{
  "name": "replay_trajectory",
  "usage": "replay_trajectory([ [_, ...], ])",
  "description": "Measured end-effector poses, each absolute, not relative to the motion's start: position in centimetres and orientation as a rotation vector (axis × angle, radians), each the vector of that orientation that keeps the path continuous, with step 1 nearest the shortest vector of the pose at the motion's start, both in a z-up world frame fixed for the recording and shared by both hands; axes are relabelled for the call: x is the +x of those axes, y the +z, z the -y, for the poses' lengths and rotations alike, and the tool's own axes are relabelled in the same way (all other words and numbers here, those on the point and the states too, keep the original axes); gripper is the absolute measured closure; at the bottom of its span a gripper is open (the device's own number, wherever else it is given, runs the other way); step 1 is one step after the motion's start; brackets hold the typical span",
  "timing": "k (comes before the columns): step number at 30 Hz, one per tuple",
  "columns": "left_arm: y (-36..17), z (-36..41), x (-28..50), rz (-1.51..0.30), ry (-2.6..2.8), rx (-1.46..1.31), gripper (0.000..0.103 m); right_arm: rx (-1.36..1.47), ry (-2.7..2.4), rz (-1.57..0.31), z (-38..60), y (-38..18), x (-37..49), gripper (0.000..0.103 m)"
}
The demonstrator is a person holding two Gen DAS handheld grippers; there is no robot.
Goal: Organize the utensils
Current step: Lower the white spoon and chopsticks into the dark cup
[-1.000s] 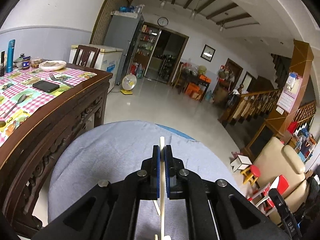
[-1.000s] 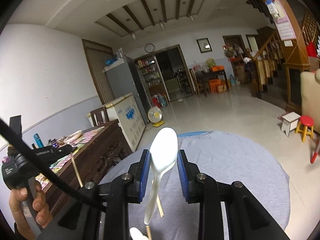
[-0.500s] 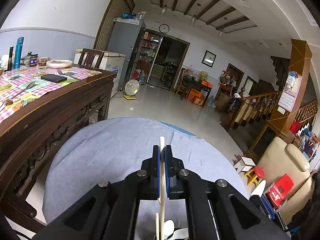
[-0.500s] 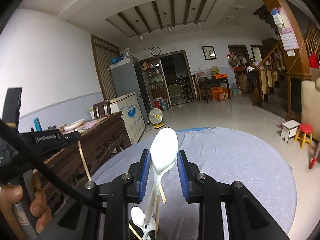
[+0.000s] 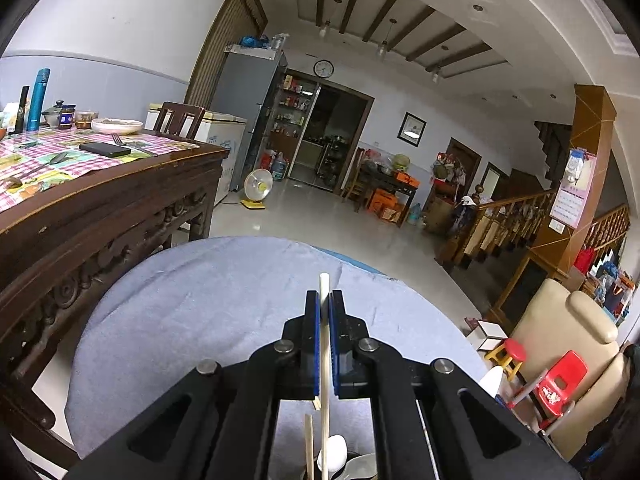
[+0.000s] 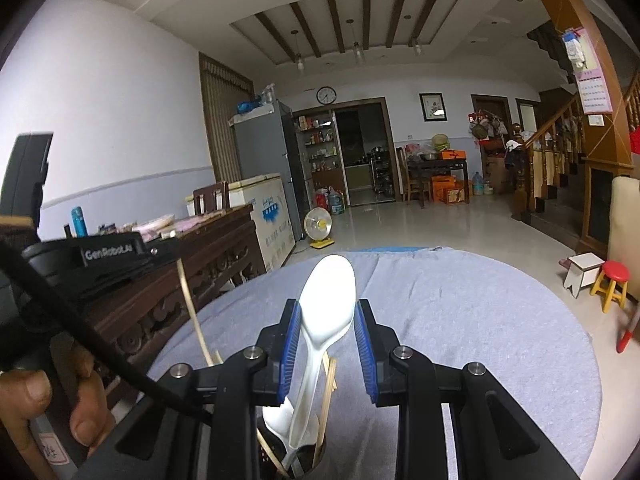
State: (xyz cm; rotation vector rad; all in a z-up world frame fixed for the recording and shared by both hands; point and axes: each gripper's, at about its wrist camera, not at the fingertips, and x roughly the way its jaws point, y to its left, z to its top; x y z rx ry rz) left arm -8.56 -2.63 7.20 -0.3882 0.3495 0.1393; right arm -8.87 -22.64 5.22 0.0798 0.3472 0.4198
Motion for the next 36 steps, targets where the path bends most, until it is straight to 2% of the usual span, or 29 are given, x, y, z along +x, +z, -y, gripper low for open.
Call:
replay_trajectory([
  [36, 2.0, 3.2, -8.7, -0.437, 0.146, -0.388, 0.099, 0.014, 0.426, -0.405, 21.9, -0.3, -10.1, 0.073],
])
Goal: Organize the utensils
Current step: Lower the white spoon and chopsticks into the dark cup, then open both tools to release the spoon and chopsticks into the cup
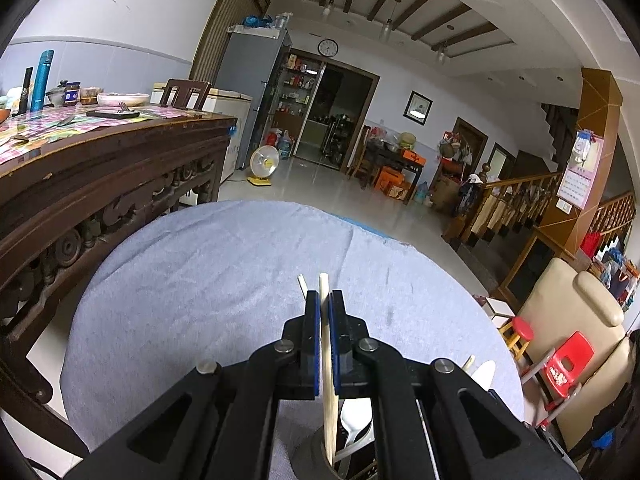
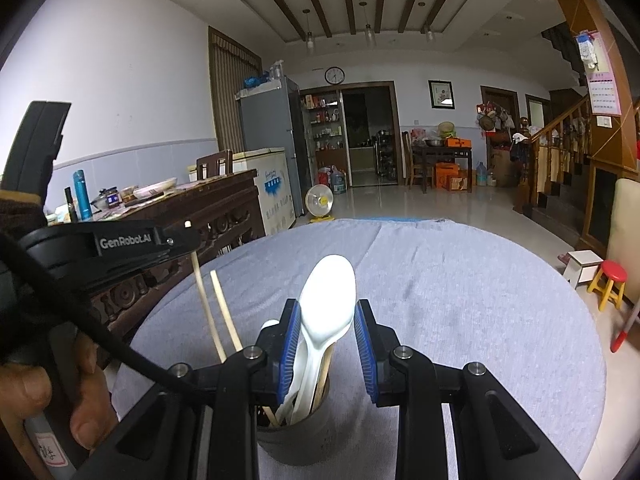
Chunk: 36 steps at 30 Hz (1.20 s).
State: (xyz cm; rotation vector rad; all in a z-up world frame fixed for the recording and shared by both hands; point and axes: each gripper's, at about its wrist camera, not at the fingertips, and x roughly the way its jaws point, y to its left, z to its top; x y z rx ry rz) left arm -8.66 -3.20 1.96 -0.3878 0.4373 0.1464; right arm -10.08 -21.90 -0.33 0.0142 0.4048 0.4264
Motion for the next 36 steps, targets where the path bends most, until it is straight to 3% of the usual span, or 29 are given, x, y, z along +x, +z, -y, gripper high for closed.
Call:
replay_trajectory([
  [20, 0.3, 2.8, -9.3, -0.473, 0.17, -0.396, 0.098, -0.012, 0.432, -0.428, 21.3, -1.4, -10.4, 0.072],
  [21, 0.3, 2.8, -9.3, -0.474, 0.173, -0.395, 0.095, -0.012, 0.432, -0.425, 21.4, -1.6, -10.5, 0.072],
  [23, 0.3, 2.6, -9.5, -0.472, 0.178, -0.397, 0.08, -0.017, 0.431, -0.422, 21.4, -1.6, -10.5, 0.071],
  [25, 0.4, 2.4, -9.9, -0.461, 0.188, -0.401, 0.058, -0.019, 0.431, -0.414, 21.5, -1.6, -10.8, 0.05],
  [27, 0.8, 2.3, -10.4, -0.44, 0.199, -0.401, 0.053, -0.017, 0.425, -0.389, 21.7, -1.3, -11.3, 0.041],
  [32, 2.1, 0.7, -11.0, -0.416, 0.22, -0.427, 0.05, 0.012, 0.42, -0.348, 22.9, 0.3, -11.9, 0.041],
  [36, 4.2, -1.6, -11.3, -0.376, 0.257, -0.452, 0.034, 0.09, 0.415, -0.295, 25.7, 4.0, -11.7, 0.035],
])
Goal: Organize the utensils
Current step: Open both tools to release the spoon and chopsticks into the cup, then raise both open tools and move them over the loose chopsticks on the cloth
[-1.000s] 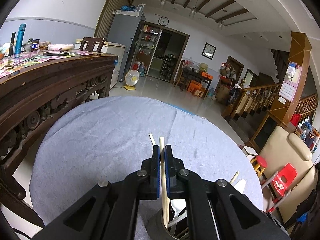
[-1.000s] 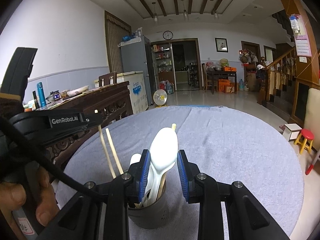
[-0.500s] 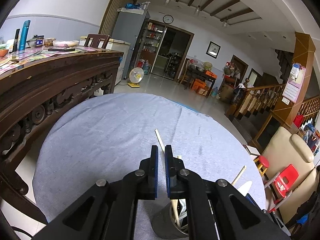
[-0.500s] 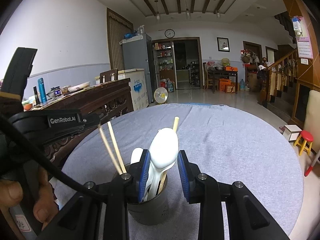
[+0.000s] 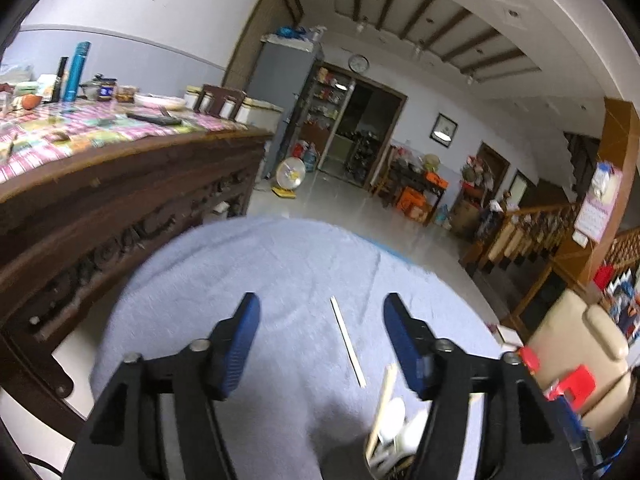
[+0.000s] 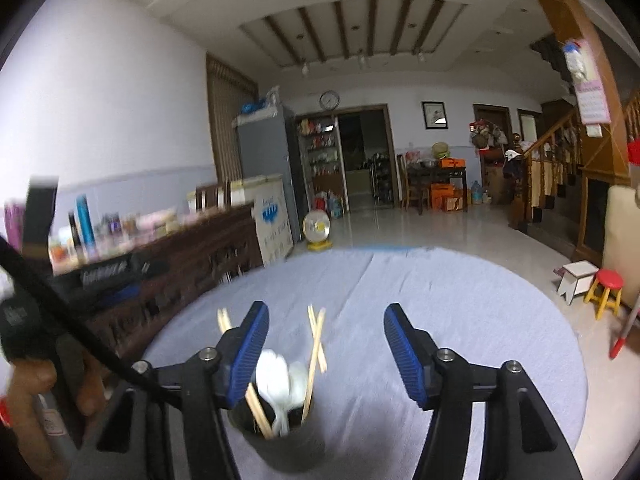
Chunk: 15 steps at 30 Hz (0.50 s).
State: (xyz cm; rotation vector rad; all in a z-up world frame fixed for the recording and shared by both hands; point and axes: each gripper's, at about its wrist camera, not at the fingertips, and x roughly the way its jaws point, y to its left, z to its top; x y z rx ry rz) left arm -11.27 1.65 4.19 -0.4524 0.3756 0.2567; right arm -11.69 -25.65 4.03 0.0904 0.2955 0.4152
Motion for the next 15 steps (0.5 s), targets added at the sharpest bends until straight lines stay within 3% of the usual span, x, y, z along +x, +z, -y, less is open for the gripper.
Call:
replay_trajectory([
  [4, 5.6, -4.0, -10.0, -0.407, 0.291, -0.439, 0.028, 0.169, 0.4, -0.242, 29.4, 7.5, -11.2, 0.019],
  [8, 4.6, -5.4, -8.1, -0.508, 0.33, -0.421, 0.026, 0.208, 0.361, -0.287, 32.7, 8.7, -9.3, 0.018],
  [15, -0.3, -6.4, -5.0, -0.741, 0.387, -0.4, 0.026, 0.154, 0.251, -0.528, 36.2, 4.1, -4.7, 0.018],
])
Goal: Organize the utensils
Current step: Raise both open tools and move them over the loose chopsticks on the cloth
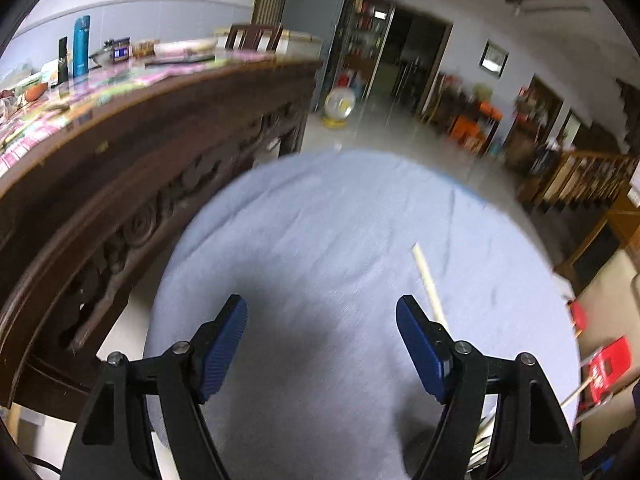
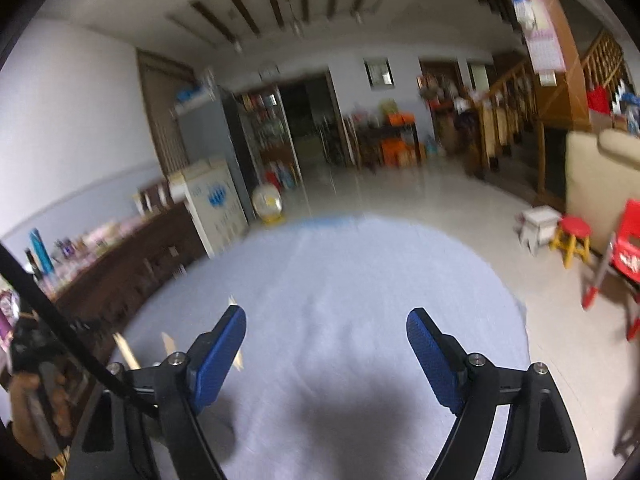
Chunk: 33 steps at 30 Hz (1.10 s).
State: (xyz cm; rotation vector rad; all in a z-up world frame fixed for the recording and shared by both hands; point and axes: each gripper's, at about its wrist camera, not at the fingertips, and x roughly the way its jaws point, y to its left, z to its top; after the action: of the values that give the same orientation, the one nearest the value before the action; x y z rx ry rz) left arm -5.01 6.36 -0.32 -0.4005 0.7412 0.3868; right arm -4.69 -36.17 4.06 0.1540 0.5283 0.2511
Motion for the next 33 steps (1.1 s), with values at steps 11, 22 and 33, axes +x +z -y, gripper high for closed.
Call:
replay_trajectory([
  [11, -2.3, -5.8, -3.6, -0.822, 0.387, -0.339, 0.026, 0.19, 0.3, -0.813, 38.5, -1.5, 0.7, 0.018],
  [22, -3.5, -6.5, -0.8, -0.892, 0.354, -0.343, 0.026, 0.077, 0.341, -0.962, 36.3, -3.1, 5.4, 0.018],
  [33, -5.9, -7.9, 7.5, -1.075, 0.271, -0.382, 0.026, -0.005, 0.518, -1.194, 28.6, -5.2, 16.3, 0.019],
])
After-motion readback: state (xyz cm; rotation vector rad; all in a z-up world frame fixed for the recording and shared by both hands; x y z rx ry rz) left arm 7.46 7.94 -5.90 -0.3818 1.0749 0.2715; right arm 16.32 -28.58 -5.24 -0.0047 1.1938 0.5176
